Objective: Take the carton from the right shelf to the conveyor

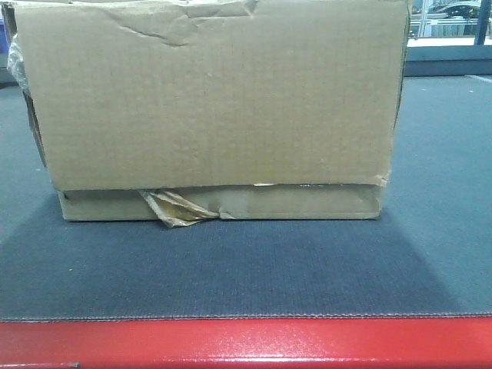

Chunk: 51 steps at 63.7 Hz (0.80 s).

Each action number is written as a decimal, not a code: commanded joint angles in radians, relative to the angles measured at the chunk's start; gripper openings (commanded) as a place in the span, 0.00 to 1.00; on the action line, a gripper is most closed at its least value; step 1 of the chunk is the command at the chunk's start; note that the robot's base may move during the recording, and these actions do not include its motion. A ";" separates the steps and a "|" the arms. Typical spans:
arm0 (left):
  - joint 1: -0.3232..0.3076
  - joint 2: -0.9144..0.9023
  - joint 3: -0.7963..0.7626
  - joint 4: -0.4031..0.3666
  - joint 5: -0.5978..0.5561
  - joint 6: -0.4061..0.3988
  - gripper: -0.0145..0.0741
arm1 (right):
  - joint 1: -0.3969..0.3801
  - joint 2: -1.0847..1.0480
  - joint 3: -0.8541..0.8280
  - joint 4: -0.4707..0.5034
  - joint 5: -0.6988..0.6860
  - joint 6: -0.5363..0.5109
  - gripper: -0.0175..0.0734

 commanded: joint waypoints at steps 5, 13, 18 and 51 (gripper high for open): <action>0.004 -0.006 -0.002 -0.005 -0.021 0.007 0.17 | -0.017 -0.006 -0.001 -0.008 -0.011 -0.004 0.12; 0.004 -0.006 -0.002 -0.005 -0.021 0.007 0.17 | -0.093 -0.010 0.014 0.069 0.011 -0.034 0.12; 0.004 -0.006 -0.002 -0.005 -0.021 0.007 0.17 | -0.145 -0.031 0.074 0.139 -0.032 -0.121 0.12; 0.004 -0.006 -0.002 -0.005 -0.021 0.007 0.17 | -0.199 -0.214 0.484 0.240 -0.297 -0.157 0.12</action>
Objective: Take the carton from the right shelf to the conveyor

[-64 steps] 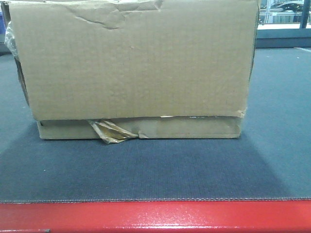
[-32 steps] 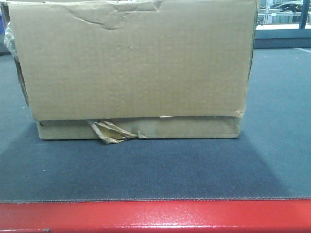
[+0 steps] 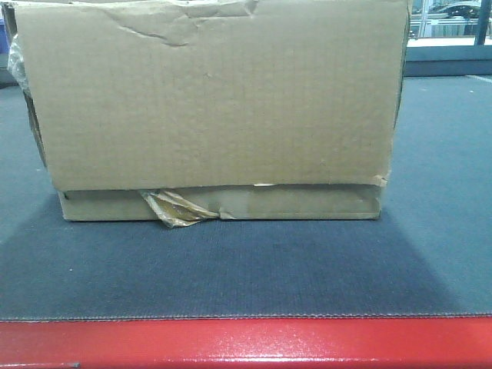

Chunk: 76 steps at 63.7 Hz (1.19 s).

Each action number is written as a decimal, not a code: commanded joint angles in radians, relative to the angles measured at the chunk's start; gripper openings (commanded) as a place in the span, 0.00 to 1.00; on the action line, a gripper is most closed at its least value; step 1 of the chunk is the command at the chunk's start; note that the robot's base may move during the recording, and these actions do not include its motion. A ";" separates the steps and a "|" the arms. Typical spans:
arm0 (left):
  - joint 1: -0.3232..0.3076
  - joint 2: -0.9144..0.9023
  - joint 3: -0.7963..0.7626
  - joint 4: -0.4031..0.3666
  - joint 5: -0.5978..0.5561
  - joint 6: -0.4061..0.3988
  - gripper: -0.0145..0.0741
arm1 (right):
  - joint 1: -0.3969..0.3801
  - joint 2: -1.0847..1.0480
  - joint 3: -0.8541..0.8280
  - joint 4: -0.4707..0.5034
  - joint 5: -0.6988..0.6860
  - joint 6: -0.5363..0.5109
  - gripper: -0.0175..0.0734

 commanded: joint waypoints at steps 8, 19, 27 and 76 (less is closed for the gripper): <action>0.004 -0.005 -0.002 -0.005 -0.019 0.004 0.17 | -0.007 -0.008 0.002 0.000 -0.046 -0.013 0.12; 0.004 -0.005 -0.002 -0.005 -0.019 0.004 0.17 | -0.007 -0.008 0.002 0.000 -0.046 -0.013 0.12; 0.004 -0.005 -0.002 -0.005 -0.019 0.004 0.17 | -0.007 -0.008 0.002 0.000 -0.046 -0.013 0.12; 0.004 -0.005 -0.002 -0.005 -0.019 0.004 0.17 | -0.007 -0.008 0.002 0.000 -0.046 -0.013 0.12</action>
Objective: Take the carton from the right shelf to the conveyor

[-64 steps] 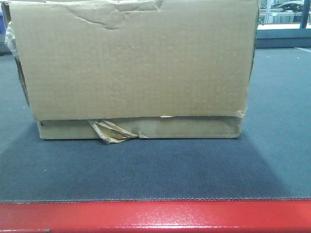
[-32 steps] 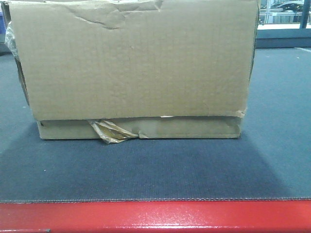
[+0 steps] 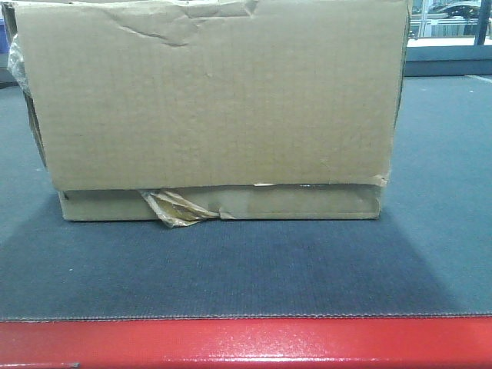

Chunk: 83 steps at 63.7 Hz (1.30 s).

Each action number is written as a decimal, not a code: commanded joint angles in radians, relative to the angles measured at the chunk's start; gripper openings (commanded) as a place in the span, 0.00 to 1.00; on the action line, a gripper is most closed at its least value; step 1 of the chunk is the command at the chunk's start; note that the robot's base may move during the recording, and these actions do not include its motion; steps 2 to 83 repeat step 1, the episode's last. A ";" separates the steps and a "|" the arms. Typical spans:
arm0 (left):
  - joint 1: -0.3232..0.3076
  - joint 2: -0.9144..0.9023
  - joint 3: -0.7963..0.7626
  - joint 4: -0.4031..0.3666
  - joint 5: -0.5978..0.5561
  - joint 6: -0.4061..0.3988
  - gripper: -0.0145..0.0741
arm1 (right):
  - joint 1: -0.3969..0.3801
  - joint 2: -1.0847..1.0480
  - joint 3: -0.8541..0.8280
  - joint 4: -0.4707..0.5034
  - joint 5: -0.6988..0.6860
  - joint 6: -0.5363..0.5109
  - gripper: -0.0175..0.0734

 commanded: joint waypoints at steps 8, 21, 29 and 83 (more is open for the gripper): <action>0.004 -0.005 -0.002 -0.005 -0.019 0.001 0.17 | -0.007 -0.004 0.000 0.000 -0.030 -0.006 0.12; 0.004 -0.005 -0.002 -0.005 -0.019 0.001 0.17 | -0.007 -0.004 0.000 0.000 -0.030 -0.006 0.12; 0.004 -0.005 -0.002 -0.005 -0.019 0.001 0.17 | -0.007 -0.004 0.000 0.000 -0.030 -0.006 0.12; 0.004 -0.005 -0.002 -0.005 -0.019 0.001 0.17 | -0.007 -0.004 0.000 0.000 -0.030 -0.006 0.12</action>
